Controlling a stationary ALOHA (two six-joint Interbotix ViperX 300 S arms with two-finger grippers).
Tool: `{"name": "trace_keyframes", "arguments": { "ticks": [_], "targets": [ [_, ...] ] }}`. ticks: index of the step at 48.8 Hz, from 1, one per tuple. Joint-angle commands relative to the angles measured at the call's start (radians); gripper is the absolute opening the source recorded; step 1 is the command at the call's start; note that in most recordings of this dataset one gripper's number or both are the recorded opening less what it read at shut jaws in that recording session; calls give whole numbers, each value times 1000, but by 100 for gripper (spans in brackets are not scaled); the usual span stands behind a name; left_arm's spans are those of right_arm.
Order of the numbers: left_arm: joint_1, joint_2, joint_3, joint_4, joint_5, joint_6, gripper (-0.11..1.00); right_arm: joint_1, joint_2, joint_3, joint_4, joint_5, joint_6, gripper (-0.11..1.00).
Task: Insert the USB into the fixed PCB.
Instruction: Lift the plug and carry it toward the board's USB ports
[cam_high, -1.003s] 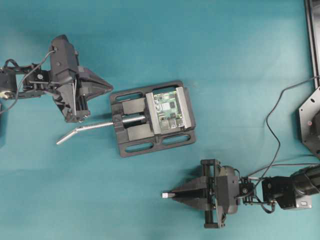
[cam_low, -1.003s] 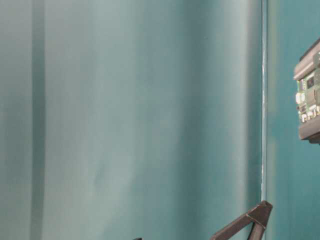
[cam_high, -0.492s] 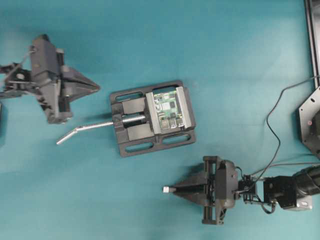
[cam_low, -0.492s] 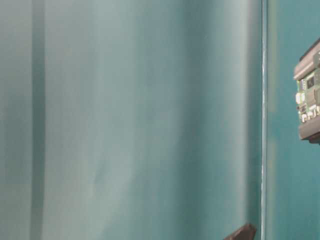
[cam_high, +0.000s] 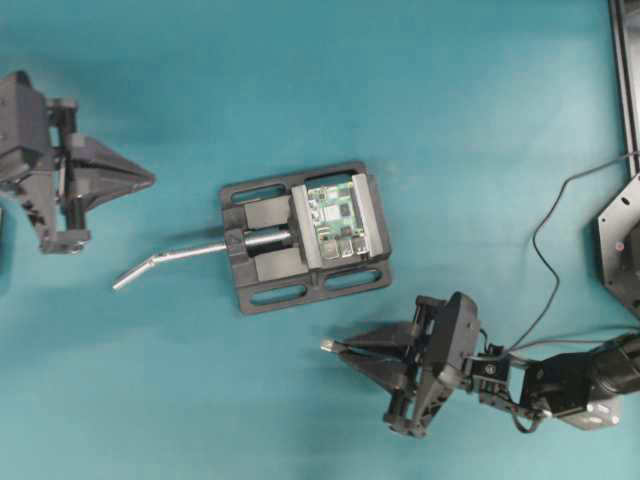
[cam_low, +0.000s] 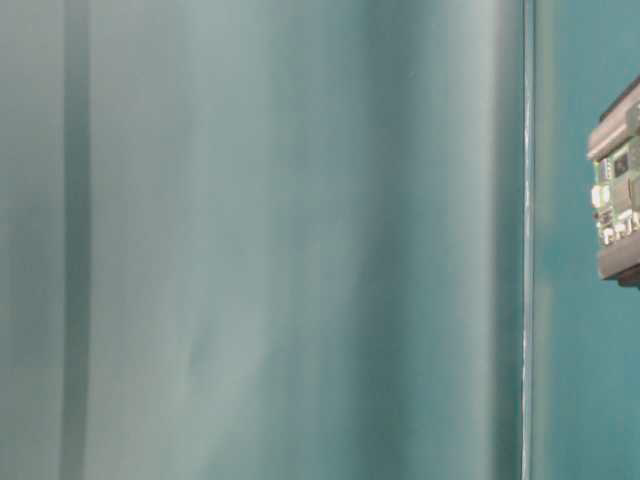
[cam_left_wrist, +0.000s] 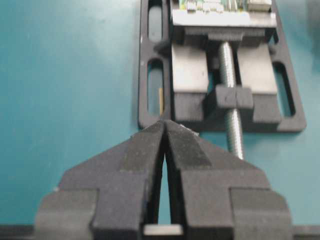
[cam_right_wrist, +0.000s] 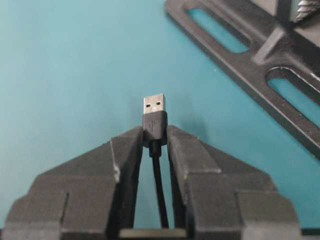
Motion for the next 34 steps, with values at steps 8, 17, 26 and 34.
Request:
{"name": "trace_keyframes", "arguments": {
  "ticks": [8, 17, 26, 34],
  "targets": [
    [5, -204, 75, 3, 5, 3, 0, 20, -23, -63, 183, -26, -101, 18],
    [5, -474, 164, 3, 5, -12, 0, 21, -12, -120, 347, -115, -239, 18],
    [5, -724, 253, 5, 54, -14, 0, 21, 15, -179, 425, -156, -308, 18],
    [8, -782, 267, 5, 175, -12, 0, 28, 49, -238, 485, -201, -314, 18]
  ]
}}
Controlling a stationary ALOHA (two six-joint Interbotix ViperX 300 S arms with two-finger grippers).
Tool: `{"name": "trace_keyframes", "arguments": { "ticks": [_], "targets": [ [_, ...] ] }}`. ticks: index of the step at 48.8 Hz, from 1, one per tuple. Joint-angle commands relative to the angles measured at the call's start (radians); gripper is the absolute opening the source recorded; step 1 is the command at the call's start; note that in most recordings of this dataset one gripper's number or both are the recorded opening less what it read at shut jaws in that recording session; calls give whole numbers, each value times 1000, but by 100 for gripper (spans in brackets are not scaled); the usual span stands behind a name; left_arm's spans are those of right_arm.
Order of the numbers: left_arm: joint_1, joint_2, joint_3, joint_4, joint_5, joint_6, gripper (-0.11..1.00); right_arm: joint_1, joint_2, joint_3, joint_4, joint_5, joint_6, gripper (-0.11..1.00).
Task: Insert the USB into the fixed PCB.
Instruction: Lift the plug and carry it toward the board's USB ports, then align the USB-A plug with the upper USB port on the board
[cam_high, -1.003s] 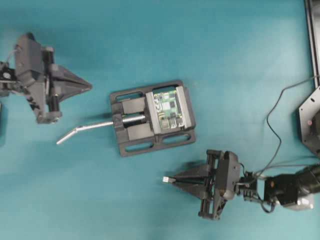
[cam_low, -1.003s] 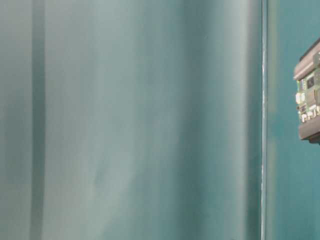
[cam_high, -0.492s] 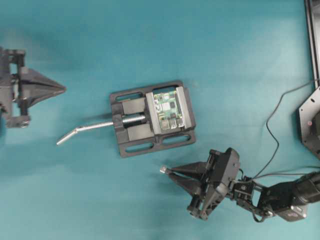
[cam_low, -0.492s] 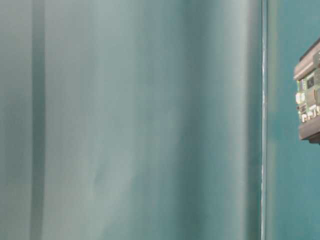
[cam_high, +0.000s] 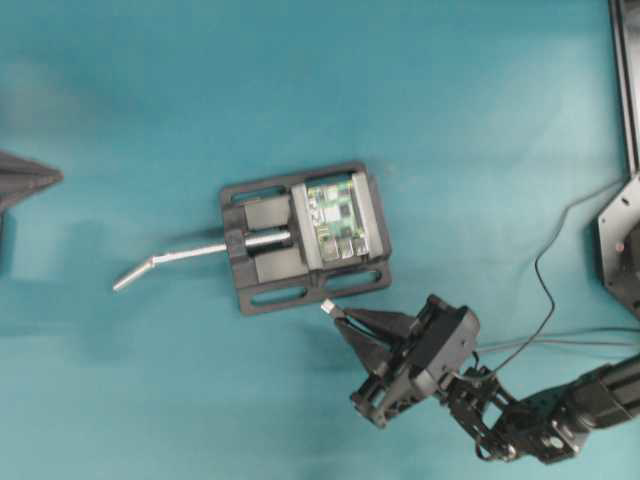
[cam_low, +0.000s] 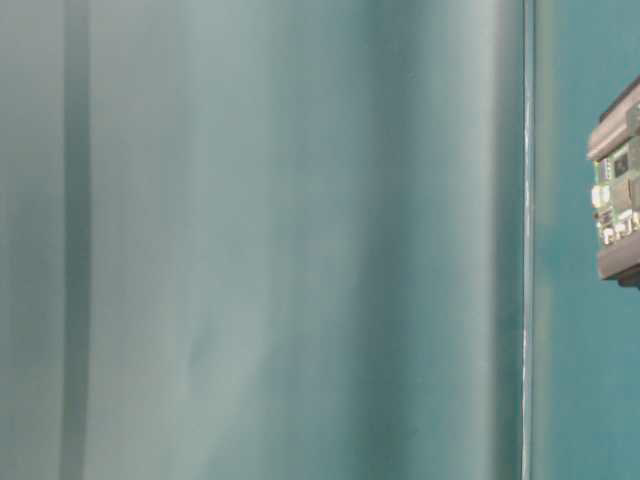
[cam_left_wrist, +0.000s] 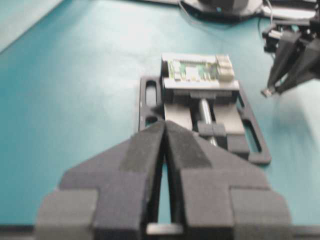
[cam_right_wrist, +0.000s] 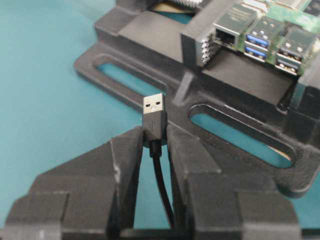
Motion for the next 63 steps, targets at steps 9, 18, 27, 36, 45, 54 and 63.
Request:
{"name": "trace_keyframes", "arguments": {
  "ticks": [9, 18, 27, 36, 45, 54, 63],
  "targets": [
    [8, 49, -34, 2, 55, -29, 0, 8, 28, -80, 86, -110, -12, 18],
    [6, 74, -52, 3, 83, -34, 0, 8, 52, -135, 166, -187, -31, 18],
    [8, 67, -66, 2, 120, -35, 0, 9, 77, -190, 189, -238, -34, 18],
    [8, 67, -75, 2, 137, -35, 0, 11, 92, -210, 224, -264, -35, 18],
    [8, 67, -75, 3, 137, -35, 0, 17, 100, -218, 295, -327, -37, 18],
    [8, 67, -75, 3, 137, -35, 0, 18, 100, -222, 322, -345, -35, 18],
    [6, 67, -75, 3, 137, -35, 0, 21, 100, -233, 341, -377, -29, 18]
  ]
}}
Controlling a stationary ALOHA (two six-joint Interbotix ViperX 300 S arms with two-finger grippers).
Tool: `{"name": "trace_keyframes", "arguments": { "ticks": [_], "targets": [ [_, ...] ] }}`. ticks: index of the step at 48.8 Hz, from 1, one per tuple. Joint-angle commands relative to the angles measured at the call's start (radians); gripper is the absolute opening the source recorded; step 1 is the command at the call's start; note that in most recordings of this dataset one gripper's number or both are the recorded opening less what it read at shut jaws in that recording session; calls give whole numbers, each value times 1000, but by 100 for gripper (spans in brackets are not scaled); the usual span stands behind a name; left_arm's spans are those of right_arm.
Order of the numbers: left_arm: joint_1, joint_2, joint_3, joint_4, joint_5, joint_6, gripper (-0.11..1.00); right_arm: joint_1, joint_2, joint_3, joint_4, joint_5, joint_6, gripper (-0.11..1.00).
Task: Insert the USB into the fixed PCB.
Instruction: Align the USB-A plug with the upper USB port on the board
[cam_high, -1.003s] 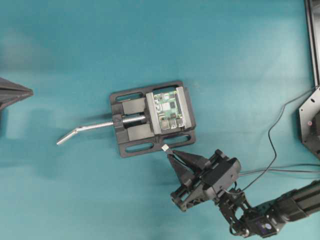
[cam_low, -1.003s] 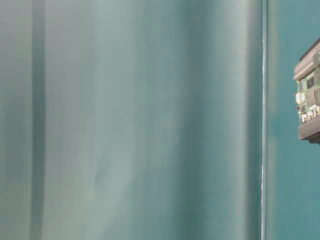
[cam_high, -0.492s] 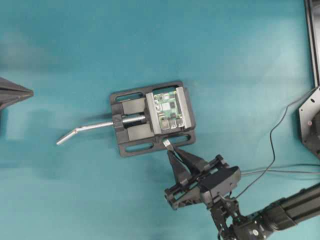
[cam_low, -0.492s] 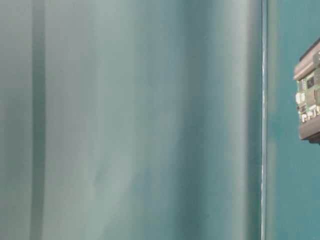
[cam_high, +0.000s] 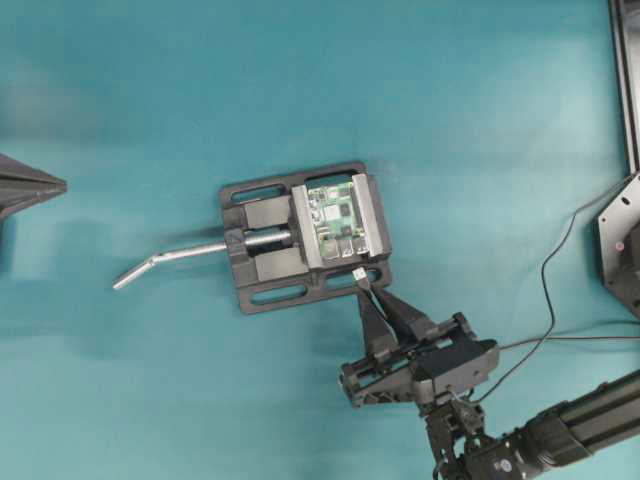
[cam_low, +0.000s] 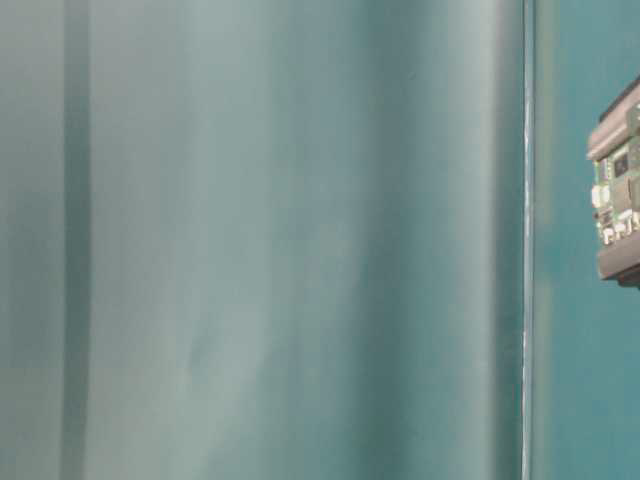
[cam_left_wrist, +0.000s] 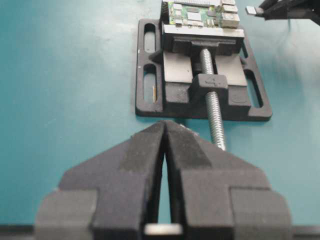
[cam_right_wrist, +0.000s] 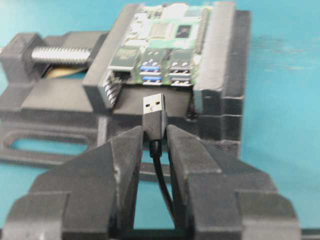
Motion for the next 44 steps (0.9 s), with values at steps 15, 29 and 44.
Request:
{"name": "trace_keyframes", "arguments": {
  "ticks": [15, 29, 44],
  "targets": [
    [5, 11, -29, 5, -5, -8, 0, 8, -17, -14, 6, -26, 5, 18],
    [5, 11, -28, 5, -5, -8, 0, -3, -17, -23, 40, -52, 6, 18],
    [5, 11, -28, 3, -5, -8, 0, -5, -14, -25, 40, -52, 8, 18]
  ]
}}
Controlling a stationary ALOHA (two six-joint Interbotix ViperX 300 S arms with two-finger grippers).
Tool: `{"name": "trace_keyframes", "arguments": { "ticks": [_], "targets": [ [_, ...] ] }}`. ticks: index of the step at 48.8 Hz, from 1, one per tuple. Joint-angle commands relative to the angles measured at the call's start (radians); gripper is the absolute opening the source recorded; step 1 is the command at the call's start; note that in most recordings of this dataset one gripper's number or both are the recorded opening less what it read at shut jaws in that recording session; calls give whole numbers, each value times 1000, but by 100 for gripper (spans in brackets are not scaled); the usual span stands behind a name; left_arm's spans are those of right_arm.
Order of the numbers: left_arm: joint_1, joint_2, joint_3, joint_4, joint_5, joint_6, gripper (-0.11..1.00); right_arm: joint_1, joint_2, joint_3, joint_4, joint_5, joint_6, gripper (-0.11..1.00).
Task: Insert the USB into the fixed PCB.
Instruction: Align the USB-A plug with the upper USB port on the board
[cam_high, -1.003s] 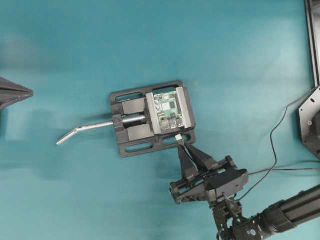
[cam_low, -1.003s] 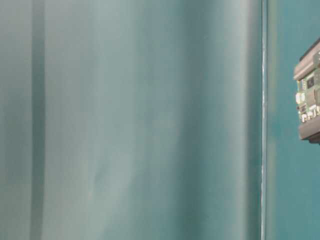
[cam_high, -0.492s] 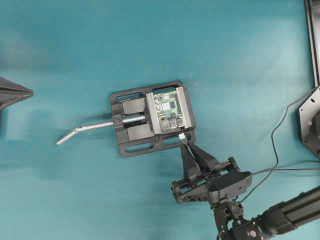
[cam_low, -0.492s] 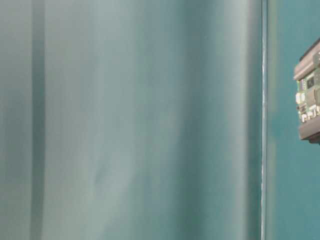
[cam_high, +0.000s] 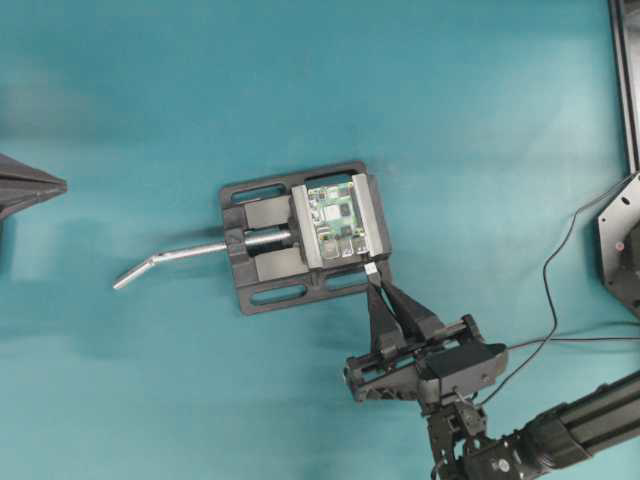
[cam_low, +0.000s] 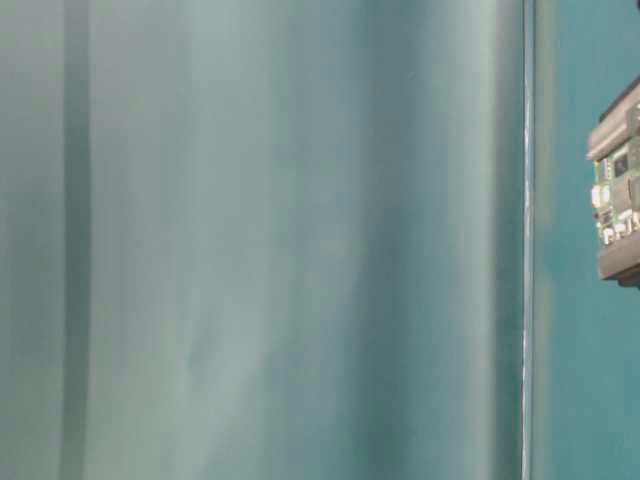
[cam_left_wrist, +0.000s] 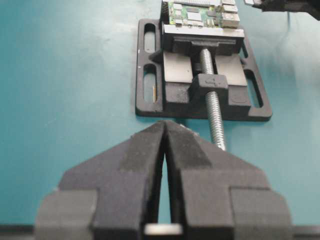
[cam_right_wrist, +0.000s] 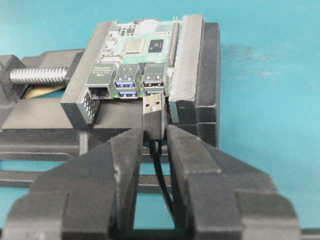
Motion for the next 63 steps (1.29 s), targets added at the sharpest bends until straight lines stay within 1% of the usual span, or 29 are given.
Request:
{"name": "trace_keyframes", "arguments": {
  "ticks": [1, 17, 50, 63],
  "targets": [
    [5, 11, -28, 5, -5, -6, 0, -3, -15, -14, -3, -8, 2, 18],
    [5, 11, -28, 5, -5, -6, 0, -20, -15, -12, -3, -3, 38, 18],
    [5, 11, -28, 3, -5, -6, 0, -49, -15, -15, -5, 20, 41, 18],
    [5, 11, -28, 5, -5, -6, 0, -55, -15, -17, -17, 35, 43, 18]
  ]
}}
